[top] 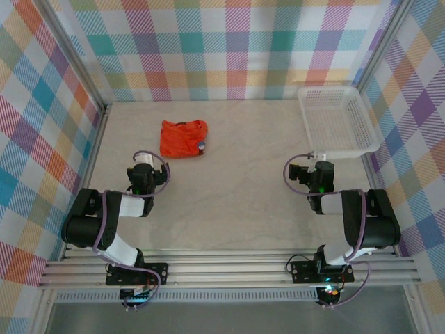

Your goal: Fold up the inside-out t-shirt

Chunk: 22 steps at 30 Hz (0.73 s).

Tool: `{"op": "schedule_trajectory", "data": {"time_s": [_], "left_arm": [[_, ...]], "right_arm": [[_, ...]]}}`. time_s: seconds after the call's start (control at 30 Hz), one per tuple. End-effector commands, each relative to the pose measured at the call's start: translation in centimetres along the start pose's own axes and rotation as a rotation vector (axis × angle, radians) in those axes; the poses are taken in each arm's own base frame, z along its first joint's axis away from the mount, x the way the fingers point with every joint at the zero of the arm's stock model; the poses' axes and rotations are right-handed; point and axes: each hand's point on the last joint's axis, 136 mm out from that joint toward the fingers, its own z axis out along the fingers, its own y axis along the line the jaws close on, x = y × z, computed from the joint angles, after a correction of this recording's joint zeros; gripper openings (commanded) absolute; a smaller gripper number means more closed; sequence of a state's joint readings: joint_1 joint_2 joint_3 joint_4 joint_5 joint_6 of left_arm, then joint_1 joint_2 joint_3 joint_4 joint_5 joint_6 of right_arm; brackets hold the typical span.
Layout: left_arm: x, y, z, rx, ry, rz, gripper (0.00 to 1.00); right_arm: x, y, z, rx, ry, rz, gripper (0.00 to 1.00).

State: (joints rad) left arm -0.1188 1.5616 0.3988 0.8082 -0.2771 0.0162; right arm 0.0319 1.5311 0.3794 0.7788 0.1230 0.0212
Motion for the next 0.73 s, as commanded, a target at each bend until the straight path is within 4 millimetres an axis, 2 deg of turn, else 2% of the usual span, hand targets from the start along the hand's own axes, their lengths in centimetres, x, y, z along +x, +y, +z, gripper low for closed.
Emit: {"op": "schedule_trajectory", "data": {"time_s": [0.0,0.7], "left_arm": [[-0.91,0.0,0.05,0.009,-0.036,-0.019,1.0],[-0.89,-0.03,0.03,0.01,-0.034,-0.018,1.0]], "right_arm": [[-2.63,0.06,0.02,0.001,-0.095,0.016,1.0],[-2.69,0.12,0.05,-0.002,-0.098,0.014,1.0]]}}
